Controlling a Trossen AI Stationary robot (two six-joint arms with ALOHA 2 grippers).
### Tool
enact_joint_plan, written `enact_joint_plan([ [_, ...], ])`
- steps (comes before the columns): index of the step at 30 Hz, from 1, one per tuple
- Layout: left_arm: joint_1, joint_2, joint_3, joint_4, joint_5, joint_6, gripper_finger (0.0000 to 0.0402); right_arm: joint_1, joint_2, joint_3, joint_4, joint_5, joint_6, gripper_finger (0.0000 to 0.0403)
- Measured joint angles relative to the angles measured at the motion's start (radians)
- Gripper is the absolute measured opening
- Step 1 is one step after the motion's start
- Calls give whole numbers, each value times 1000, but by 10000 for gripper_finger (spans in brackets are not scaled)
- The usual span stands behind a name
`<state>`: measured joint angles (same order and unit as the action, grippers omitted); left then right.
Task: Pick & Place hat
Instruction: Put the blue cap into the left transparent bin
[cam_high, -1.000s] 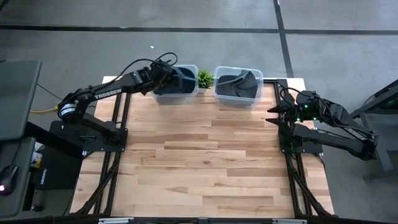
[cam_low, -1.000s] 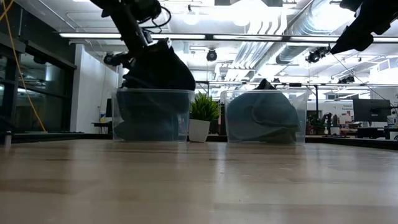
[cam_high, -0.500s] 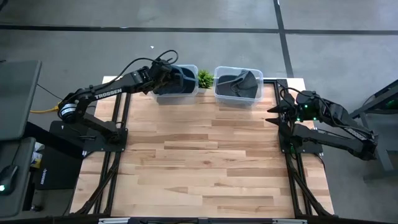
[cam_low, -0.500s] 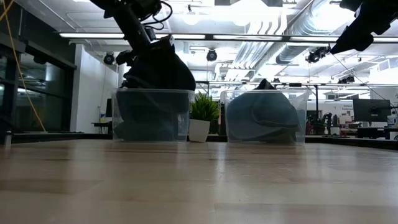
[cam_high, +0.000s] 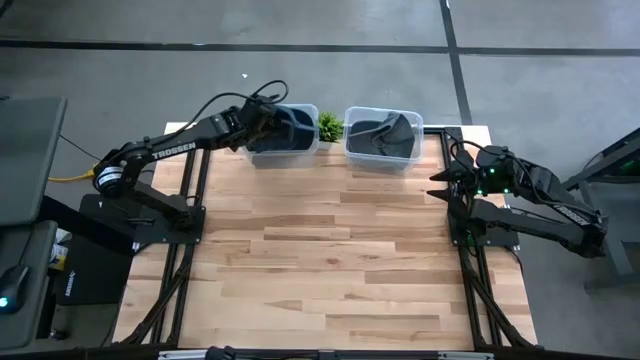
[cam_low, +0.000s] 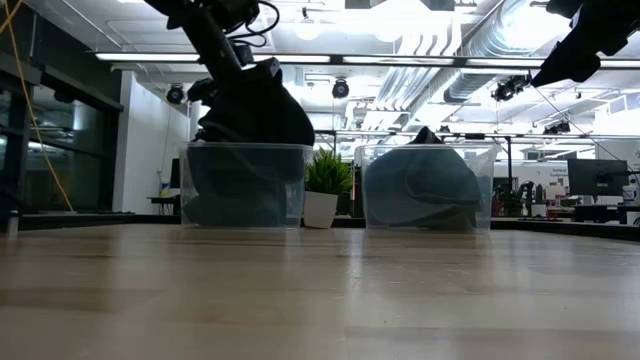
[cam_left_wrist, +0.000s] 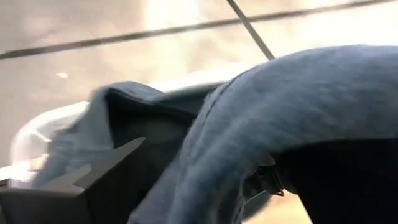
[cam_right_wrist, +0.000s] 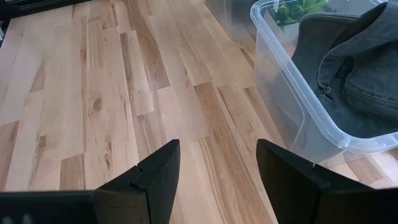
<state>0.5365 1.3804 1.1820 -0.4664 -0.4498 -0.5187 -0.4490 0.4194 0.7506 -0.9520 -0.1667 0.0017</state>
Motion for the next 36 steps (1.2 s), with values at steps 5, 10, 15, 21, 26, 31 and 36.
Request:
enact_joint_plan([
  [5,1,0,0,-7,83,19,393,0,0,0,0,0,0,207],
  [10,38,0,0,-8,87,9,394,0,0,0,0,0,1,207],
  [15,105,0,0,2,65,-91,394,0,0,0,0,0,1,207],
  [21,120,-1,0,3,93,-140,394,0,0,0,0,0,1,207],
  [26,134,-27,0,-10,202,-126,394,0,0,0,0,0,2,207],
  [31,175,-99,1,-27,243,-118,394,0,0,0,-1,0,2,207],
  [36,183,-167,1,-65,235,-118,394,0,0,0,-1,0,2,207],
])
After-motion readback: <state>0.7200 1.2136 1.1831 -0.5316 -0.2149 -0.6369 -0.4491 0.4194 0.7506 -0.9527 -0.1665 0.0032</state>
